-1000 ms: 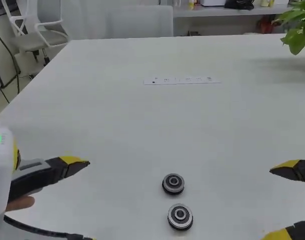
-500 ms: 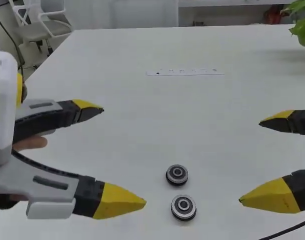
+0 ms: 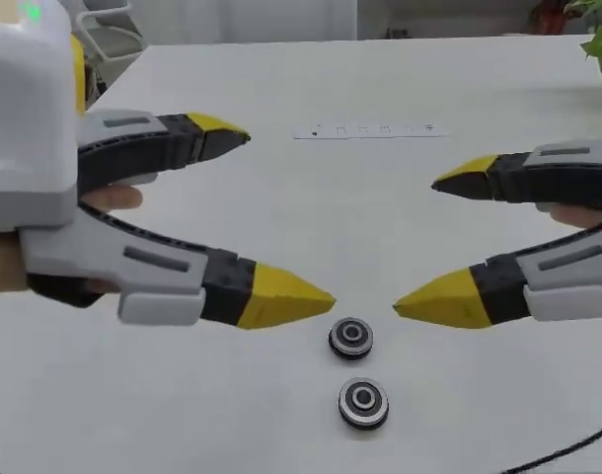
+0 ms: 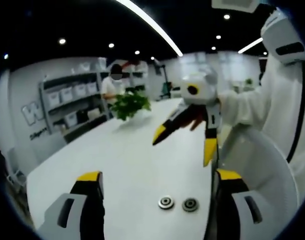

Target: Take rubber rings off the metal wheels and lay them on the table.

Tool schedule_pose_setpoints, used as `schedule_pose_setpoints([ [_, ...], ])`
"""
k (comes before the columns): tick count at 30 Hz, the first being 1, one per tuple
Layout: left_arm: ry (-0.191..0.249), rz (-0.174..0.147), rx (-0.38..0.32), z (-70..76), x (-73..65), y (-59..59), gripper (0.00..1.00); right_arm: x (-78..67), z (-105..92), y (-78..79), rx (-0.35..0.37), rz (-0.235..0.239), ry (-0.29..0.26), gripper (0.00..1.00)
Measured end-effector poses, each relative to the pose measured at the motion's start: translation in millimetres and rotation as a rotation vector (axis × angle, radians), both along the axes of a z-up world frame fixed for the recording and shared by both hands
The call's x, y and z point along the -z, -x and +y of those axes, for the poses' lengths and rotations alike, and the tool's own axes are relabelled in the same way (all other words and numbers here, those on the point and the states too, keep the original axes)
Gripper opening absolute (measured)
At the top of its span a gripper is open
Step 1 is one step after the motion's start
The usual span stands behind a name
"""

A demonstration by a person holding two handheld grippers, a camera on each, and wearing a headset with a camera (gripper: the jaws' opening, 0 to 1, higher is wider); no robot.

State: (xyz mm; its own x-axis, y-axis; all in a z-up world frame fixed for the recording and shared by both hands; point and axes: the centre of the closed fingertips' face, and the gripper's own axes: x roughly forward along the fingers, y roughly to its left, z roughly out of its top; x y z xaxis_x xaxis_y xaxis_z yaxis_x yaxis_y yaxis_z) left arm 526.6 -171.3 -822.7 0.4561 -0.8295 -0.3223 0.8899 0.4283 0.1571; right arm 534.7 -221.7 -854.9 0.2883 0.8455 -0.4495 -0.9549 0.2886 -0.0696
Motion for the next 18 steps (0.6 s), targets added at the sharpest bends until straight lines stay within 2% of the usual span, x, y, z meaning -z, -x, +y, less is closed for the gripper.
schedule_pose_setpoints([
  [3,0.015,-0.020,0.013,-6.6,6.4,-1.2,0.89,6.5,5.5,-2.4,-0.014,-0.007,-0.023,0.70],
  [5,0.062,-0.018,0.024,-13.2,9.2,-1.6,0.87,14.9,7.2,-2.8,-0.022,0.007,-0.029,0.66],
  [7,0.069,-0.006,0.034,-16.7,16.0,-1.0,0.86,23.5,7.8,-2.5,-0.024,0.020,-0.031,0.62],
  [10,0.031,-0.012,0.023,-20.6,31.3,-3.4,0.86,43.7,6.5,3.0,-0.035,0.049,-0.012,0.52],
  [12,0.043,-0.006,0.018,-21.9,36.8,-5.1,0.86,56.6,5.2,7.1,-0.045,0.087,0.010,0.51],
  [13,0.058,0.002,0.019,-23.6,38.5,-5.1,0.85,61.0,5.0,8.6,-0.051,0.091,0.021,0.50],
  [14,0.073,0.007,0.020,-25.3,41.0,-4.7,0.84,69.2,3.0,13.0,-0.068,0.105,0.058,0.49],
  [15,0.075,0.006,0.022,-26.2,42.9,-4.1,0.82,73.6,1.9,15.4,-0.077,0.111,0.081,0.48],
  [17,0.073,-0.002,0.030,-27.9,49.9,-1.5,0.78,79.3,2.6,16.6,-0.076,0.126,0.083,0.48],
  [18,0.066,0.006,0.037,-28.5,53.5,-0.1,0.77,82.3,1.7,17.0,-0.079,0.127,0.097,0.48],
])
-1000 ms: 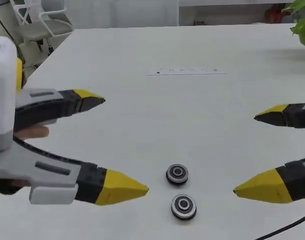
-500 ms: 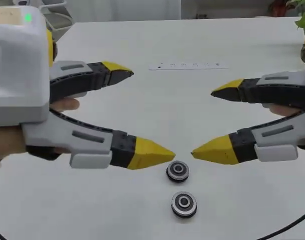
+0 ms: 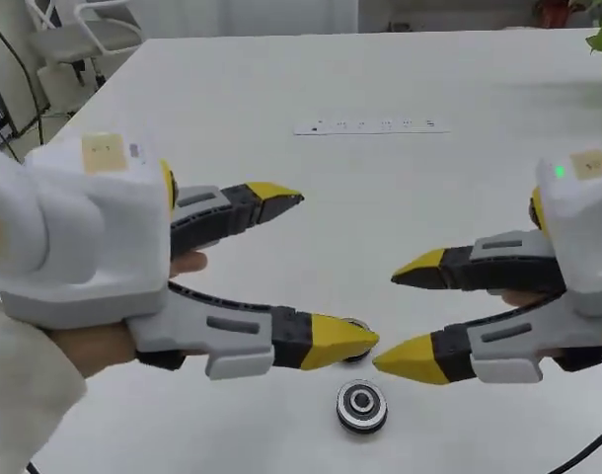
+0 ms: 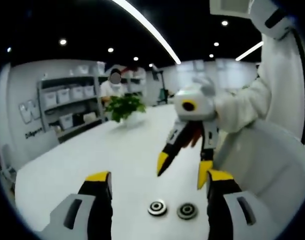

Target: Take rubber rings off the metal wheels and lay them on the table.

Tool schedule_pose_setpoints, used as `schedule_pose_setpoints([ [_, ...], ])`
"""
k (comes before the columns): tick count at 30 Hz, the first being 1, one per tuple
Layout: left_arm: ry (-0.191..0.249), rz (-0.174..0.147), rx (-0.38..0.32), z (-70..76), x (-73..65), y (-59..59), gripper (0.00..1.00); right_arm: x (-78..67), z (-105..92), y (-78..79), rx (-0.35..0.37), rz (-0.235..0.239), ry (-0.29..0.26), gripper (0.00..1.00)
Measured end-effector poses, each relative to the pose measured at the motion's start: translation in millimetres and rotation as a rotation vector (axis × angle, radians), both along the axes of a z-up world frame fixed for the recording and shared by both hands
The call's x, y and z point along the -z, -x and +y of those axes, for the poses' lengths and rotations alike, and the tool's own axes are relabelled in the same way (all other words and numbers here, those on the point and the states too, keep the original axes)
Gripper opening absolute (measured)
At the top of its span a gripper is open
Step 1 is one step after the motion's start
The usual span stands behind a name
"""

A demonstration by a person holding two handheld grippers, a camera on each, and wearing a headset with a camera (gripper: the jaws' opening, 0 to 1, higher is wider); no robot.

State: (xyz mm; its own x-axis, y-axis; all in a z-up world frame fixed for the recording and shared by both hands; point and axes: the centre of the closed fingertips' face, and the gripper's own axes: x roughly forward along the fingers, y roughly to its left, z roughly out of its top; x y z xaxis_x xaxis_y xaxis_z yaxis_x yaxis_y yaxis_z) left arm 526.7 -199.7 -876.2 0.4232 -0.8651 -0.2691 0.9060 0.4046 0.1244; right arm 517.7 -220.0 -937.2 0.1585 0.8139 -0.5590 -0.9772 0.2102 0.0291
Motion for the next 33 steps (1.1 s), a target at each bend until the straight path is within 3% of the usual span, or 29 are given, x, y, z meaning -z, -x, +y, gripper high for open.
schedule_pose_setpoints([
  [2,-0.023,0.025,0.015,-1.9,9.2,3.4,0.77,4.6,0.2,3.5,-0.023,-0.005,0.009,0.46],
  [4,-0.033,0.042,0.040,-6.6,15.7,7.6,0.76,11.1,0.8,8.1,-0.046,0.019,0.014,0.43],
  [8,-0.067,0.044,0.078,-14.6,24.8,14.0,0.72,24.6,-2.5,12.5,-0.062,0.045,0.048,0.36],
  [11,-0.108,0.075,0.110,-17.4,38.6,19.8,0.66,30.6,-2.1,15.0,-0.075,0.065,0.051,0.35],
  [16,-0.087,0.129,0.119,-23.2,52.0,20.1,0.58,50.0,-1.2,24.2,-0.105,0.104,0.107,0.29],
  [19,-0.113,0.126,0.123,-26.0,63.6,18.9,0.53,63.5,-4.1,31.0,-0.139,0.099,0.172,0.28],
  [21,-0.142,0.141,0.132,-26.6,74.2,19.1,0.50,69.1,-3.9,30.4,-0.132,0.103,0.187,0.28],
  [23,-0.162,0.144,0.138,-26.6,81.1,19.2,0.47,71.0,-3.1,30.1,-0.130,0.103,0.187,0.27],
  [26,-0.178,0.182,0.152,-26.5,93.6,23.9,0.44,72.5,-1.9,29.3,-0.124,0.104,0.188,0.27],
  [29,-0.211,0.196,0.166,-25.0,105.3,25.6,0.39,75.4,-2.9,27.2,-0.114,0.104,0.198,0.27],
  [33,-0.216,0.219,0.166,-24.0,113.6,24.0,0.32,77.7,-4.9,26.2,-0.107,0.106,0.207,0.25],
])
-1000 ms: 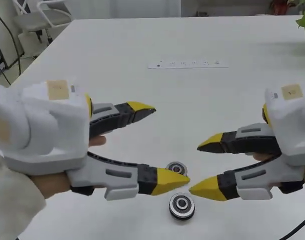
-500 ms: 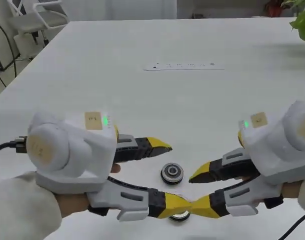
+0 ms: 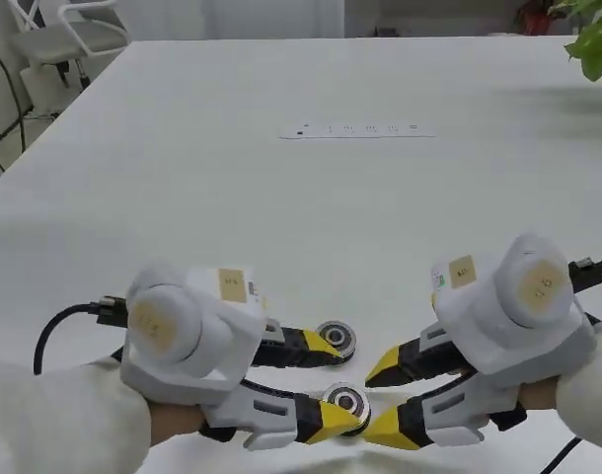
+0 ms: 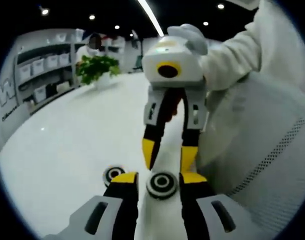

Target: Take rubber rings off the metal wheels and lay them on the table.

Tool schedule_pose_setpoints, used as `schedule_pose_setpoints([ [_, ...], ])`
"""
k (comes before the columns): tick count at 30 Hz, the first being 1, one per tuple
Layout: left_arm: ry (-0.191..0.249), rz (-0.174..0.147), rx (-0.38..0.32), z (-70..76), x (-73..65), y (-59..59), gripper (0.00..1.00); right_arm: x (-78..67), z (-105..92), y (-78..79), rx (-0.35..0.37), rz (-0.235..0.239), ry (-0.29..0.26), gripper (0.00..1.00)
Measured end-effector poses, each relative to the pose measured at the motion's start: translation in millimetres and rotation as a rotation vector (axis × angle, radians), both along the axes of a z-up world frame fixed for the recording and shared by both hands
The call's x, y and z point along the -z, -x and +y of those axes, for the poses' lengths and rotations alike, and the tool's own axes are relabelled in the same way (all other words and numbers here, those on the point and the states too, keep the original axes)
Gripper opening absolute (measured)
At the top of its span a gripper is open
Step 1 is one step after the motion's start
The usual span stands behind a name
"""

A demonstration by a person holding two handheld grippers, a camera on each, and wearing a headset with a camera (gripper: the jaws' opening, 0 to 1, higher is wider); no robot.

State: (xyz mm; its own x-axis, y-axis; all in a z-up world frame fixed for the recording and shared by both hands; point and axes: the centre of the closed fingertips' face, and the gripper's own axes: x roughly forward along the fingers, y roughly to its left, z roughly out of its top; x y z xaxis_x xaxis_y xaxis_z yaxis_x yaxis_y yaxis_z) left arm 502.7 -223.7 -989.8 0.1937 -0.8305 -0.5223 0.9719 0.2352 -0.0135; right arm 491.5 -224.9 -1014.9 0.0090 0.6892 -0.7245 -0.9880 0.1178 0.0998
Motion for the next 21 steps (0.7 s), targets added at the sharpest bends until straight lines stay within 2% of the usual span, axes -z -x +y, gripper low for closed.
schedule_pose_setpoints([
  [4,-0.001,0.006,0.006,-0.5,3.1,1.7,0.28,0.7,0.2,-1.5,0.008,0.002,-0.004,0.24],
  [7,-0.024,0.011,0.032,-0.9,9.8,6.4,0.23,2.7,-0.5,-2.8,0.022,0.010,-0.001,0.24],
  [9,-0.037,0.004,0.039,-1.0,12.1,6.9,0.21,2.8,0.3,-1.3,0.023,0.019,-0.004,0.24],
  [10,-0.021,-0.021,0.038,-0.7,7.5,4.2,0.20,3.3,1.5,-0.5,0.022,0.024,-0.007,0.24],
  [13,-0.026,-0.001,0.034,1.2,8.2,7.3,0.15,4.9,2.6,0.4,0.017,0.020,-0.002,0.23],
  [16,-0.001,-0.011,0.050,1.1,6.5,9.0,0.15,4.7,3.9,-0.1,0.022,0.022,-0.007,0.23],
  [21,-0.004,-0.037,0.064,0.6,7.8,9.6,0.14,4.3,4.1,-2.0,0.032,0.018,-0.008,0.24],
])
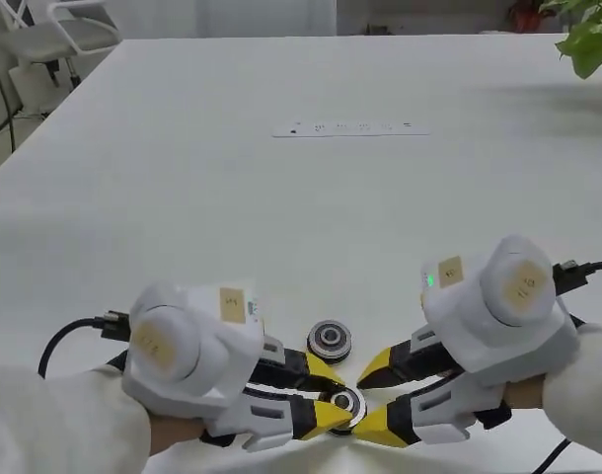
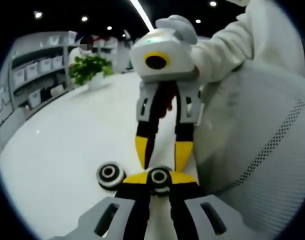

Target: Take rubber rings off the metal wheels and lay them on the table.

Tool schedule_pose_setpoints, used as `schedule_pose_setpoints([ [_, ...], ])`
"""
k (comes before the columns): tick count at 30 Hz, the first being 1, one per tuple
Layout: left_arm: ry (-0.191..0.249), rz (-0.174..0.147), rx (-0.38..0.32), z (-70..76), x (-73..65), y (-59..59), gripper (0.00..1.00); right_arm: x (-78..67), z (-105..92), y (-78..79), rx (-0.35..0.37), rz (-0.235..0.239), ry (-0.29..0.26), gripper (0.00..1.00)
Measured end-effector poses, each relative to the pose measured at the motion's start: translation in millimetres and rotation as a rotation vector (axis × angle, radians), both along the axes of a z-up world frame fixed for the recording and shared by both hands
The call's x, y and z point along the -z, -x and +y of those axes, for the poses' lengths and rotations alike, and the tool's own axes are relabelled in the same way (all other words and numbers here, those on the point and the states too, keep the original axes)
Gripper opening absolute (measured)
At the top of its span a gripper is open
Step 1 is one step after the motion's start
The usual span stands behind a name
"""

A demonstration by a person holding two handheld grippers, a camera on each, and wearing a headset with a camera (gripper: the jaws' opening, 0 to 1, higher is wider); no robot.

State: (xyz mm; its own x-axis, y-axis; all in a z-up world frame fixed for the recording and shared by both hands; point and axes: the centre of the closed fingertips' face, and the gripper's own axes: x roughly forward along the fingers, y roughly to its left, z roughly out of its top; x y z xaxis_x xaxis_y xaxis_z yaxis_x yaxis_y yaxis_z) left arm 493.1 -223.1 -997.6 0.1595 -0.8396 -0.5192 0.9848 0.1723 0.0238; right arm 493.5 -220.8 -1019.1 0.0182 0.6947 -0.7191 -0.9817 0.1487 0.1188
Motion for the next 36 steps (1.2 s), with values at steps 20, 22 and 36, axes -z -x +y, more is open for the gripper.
schedule_pose_setpoints([
  [20,-0.017,-0.026,-0.015,2.6,2.9,-7.5,0.14,0.8,-1.7,1.0,-0.021,-0.021,0.025,0.19],
  [22,-0.017,-0.025,-0.016,2.4,3.0,-7.8,0.14,1.9,0.2,-0.3,-0.026,-0.046,0.030,0.24],
  [36,-0.013,-0.022,-0.020,1.5,3.7,-9.5,0.14,1.5,7.7,-4.0,-0.011,-0.060,0.008,0.24],
])
